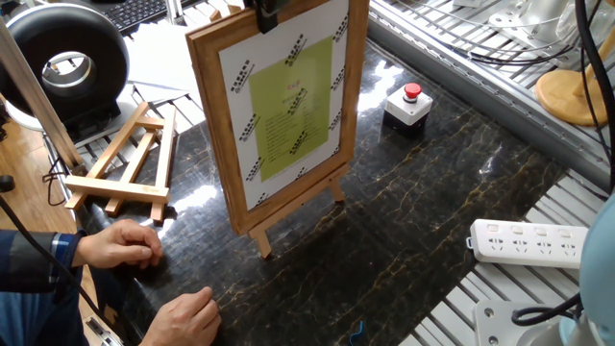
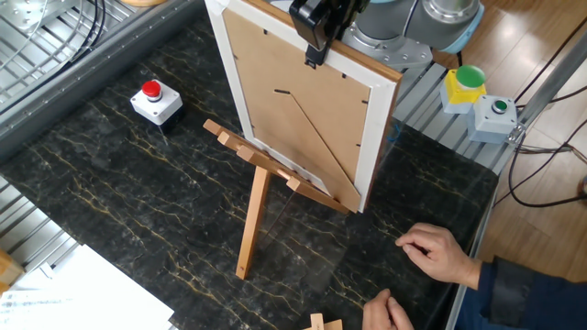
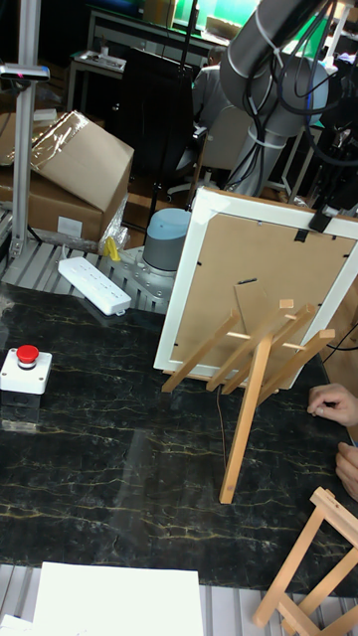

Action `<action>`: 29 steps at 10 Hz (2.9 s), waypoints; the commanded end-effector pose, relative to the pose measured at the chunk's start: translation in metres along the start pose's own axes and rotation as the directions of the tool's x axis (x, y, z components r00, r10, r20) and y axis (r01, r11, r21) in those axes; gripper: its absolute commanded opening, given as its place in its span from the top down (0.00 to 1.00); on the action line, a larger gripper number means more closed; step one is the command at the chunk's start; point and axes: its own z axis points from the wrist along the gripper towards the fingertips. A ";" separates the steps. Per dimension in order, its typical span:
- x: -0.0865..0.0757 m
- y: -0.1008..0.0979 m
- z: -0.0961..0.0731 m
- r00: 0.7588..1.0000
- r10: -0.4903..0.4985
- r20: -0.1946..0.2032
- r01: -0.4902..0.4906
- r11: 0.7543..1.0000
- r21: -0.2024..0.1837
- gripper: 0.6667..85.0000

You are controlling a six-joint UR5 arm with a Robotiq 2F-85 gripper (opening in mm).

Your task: Put the photo frame on the bracket

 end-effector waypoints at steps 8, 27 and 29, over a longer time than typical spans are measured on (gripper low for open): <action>-0.004 0.004 -0.001 1.000 -0.005 -0.017 0.005 1.000 -0.009 1.00; 0.004 -0.008 -0.004 0.998 -0.058 0.005 0.058 0.998 0.004 0.57; 0.007 -0.012 -0.005 0.999 -0.046 0.019 0.046 0.999 0.007 0.58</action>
